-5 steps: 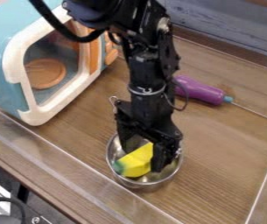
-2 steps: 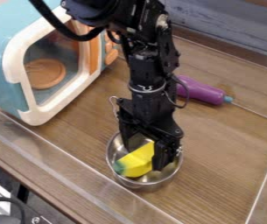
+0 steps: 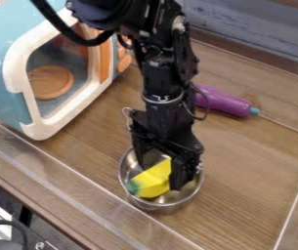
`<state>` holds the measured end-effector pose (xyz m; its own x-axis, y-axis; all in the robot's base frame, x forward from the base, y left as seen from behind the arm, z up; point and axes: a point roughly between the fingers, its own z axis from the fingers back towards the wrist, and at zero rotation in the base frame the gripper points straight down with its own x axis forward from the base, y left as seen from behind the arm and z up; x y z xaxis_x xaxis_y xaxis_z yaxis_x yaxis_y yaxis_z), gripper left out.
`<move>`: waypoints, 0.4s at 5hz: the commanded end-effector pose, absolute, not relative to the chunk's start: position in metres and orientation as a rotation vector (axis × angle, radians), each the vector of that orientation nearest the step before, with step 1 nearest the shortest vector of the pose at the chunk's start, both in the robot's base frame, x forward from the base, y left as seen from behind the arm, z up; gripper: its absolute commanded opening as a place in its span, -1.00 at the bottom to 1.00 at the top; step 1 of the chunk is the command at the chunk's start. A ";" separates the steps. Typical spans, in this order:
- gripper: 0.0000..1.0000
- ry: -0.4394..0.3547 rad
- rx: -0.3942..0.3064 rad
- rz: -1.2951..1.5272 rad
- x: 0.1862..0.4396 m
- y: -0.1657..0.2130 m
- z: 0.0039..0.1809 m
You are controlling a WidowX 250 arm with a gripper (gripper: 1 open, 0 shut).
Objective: Remove the banana from inside the silver pot and put it on the table
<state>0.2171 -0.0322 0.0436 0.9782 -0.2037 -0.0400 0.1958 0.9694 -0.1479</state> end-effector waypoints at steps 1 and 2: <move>1.00 0.018 -0.148 -0.189 0.221 -0.030 0.051; 1.00 0.023 -0.150 -0.186 0.220 -0.030 0.051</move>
